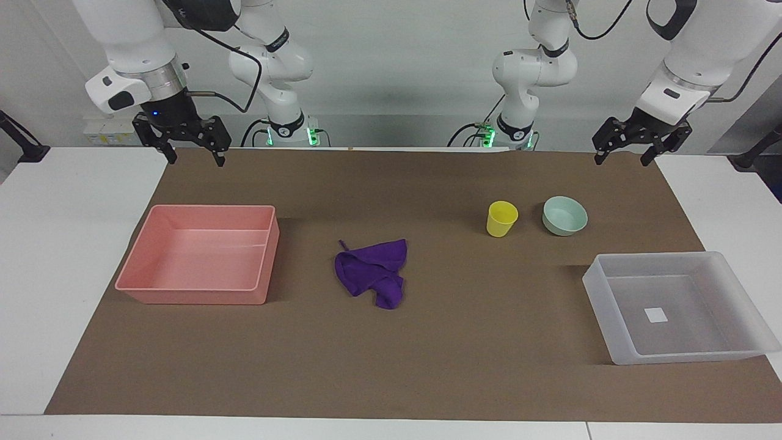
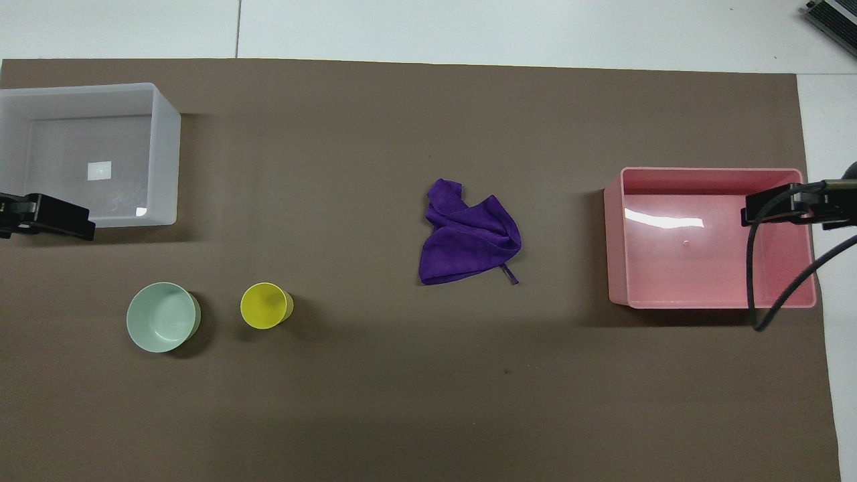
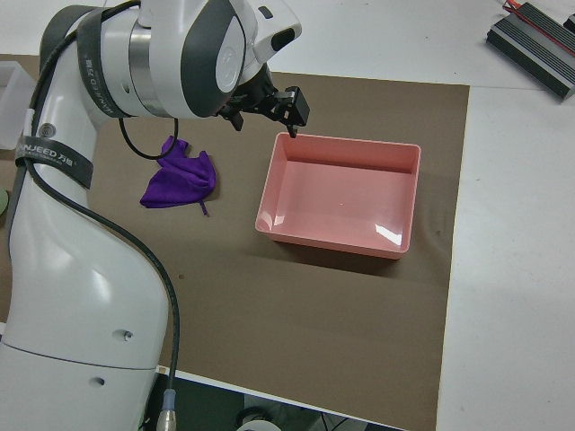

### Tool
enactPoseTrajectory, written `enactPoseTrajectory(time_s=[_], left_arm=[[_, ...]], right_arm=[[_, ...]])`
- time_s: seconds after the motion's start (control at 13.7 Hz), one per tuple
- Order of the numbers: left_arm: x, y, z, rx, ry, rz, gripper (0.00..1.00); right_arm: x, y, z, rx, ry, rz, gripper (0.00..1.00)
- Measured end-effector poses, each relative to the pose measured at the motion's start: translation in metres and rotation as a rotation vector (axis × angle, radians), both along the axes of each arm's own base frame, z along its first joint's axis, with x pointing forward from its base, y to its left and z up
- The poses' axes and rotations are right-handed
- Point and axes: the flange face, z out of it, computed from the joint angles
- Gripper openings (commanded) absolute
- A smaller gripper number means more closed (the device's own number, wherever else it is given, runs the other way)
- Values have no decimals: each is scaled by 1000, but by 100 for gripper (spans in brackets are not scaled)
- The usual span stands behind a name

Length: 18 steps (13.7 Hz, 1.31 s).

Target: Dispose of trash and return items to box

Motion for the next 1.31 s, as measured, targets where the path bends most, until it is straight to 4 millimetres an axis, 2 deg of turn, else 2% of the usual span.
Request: enactPoseTrajectory(time_s=[0.29, 0.44, 0.73, 0.87, 1.02, 1.09, 1.31], left_arm=[[0, 12, -4, 0, 12, 22, 100], [-3, 21, -13, 2, 60, 41, 100], [-12, 62, -41, 0, 202, 118, 100], [-16, 82, -58, -6, 234, 153, 100], [-18, 86, -82, -7, 230, 160, 100], [-20, 84, -101, -7, 216, 157, 100], [-42, 72, -170, -4, 170, 138, 100]], right_arm=[[0, 0, -4, 0, 9, 0, 100], [-1, 0, -9, 0, 20, 0, 100], [0, 1, -16, 1, -6, 2, 100], [4, 10, -28, 3, -68, 21, 100], [6, 23, -43, 6, -111, 31, 100], [7, 32, -51, 8, -120, 34, 100], [10, 62, -70, 13, -121, 72, 100]])
